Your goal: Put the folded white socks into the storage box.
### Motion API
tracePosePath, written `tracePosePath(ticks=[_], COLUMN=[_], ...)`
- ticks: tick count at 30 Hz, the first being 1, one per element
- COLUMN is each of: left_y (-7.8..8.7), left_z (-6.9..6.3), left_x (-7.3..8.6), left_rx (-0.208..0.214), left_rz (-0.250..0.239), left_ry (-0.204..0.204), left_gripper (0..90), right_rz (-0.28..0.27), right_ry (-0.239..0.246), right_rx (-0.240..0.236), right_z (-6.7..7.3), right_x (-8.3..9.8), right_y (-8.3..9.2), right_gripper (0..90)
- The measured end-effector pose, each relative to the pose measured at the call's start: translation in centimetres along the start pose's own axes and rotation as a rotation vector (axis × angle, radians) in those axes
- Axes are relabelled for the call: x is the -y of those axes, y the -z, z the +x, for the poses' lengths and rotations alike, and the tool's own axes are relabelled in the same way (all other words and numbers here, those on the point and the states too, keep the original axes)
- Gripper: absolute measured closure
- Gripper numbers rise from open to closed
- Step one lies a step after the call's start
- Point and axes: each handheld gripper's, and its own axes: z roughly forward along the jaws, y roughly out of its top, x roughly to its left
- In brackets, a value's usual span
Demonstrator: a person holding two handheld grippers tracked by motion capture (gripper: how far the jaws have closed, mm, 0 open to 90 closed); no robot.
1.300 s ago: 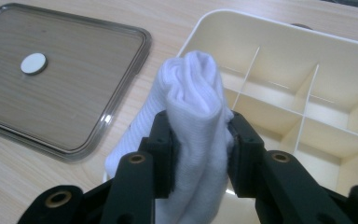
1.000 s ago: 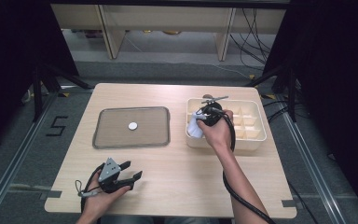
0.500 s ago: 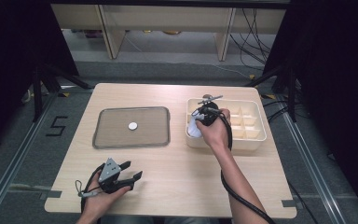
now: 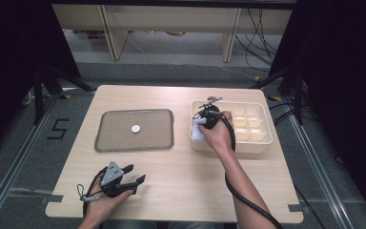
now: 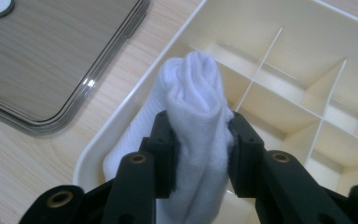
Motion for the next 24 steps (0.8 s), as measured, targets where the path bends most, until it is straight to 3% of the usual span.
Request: tracePosePath(ticks=[9, 24], left_y=[0.1, 0.0], left_z=[0.0, 0.1], left_x=[0.0, 0.0], left_rx=[-0.005, 0.006], left_rz=[0.006, 0.001], left_ry=[-0.002, 0.0], left_gripper=[36.5, 36.4], right_rz=[0.027, 0.084], right_ry=[0.04, 0.078], right_rx=[0.028, 0.02], right_z=[0.7, 1.3], right_x=[-0.4, -0.7], right_y=[-0.1, -0.1], right_gripper=[67.7, 67.8])
